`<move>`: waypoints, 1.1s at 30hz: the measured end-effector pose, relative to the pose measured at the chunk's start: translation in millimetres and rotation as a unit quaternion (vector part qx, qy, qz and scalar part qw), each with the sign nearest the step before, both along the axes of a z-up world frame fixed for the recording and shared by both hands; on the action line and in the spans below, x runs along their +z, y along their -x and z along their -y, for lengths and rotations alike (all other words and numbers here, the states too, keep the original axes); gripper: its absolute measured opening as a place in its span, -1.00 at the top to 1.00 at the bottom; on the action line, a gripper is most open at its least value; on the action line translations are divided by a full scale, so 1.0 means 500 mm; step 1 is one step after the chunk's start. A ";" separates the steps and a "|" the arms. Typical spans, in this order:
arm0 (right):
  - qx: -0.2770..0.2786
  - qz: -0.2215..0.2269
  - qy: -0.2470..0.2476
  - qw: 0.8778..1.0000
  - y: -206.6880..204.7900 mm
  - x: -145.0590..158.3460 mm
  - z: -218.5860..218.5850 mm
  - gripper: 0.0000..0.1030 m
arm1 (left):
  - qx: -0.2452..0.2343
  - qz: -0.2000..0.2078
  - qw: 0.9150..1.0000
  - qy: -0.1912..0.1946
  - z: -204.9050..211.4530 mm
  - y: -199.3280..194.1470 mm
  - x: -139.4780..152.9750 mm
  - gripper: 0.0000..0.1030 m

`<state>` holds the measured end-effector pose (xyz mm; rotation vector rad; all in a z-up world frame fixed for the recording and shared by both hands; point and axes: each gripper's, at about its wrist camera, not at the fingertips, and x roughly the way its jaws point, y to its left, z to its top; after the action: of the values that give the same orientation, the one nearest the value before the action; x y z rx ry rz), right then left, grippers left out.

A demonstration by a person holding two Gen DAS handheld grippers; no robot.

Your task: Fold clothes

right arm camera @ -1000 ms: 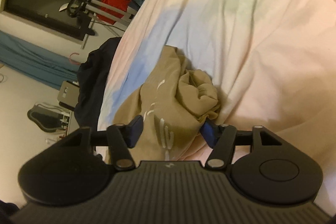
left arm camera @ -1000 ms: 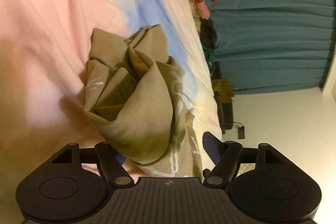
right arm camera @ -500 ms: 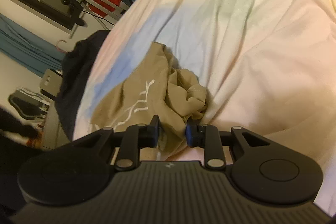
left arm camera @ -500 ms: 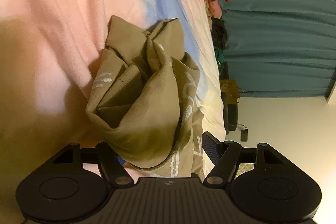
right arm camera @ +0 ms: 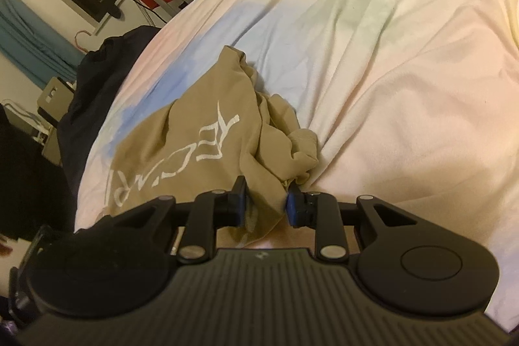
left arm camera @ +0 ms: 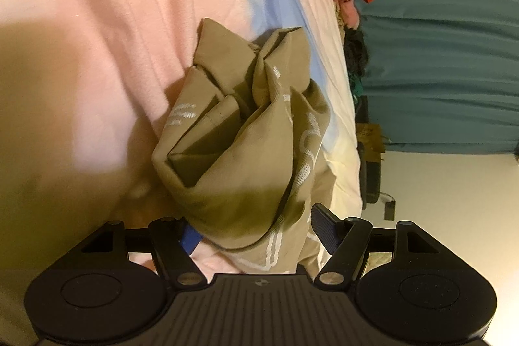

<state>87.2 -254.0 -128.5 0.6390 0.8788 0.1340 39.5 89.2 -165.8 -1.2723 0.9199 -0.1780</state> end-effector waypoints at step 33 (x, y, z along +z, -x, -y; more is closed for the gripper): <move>-0.019 -0.009 -0.029 0.999 -0.015 0.007 0.008 0.47 | 0.010 0.066 0.996 -0.057 -0.040 0.023 0.057 0.44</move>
<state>94.8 -257.8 -125.2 0.7125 0.8810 0.1202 27.8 109.3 -137.4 -1.1498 0.7925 -0.1881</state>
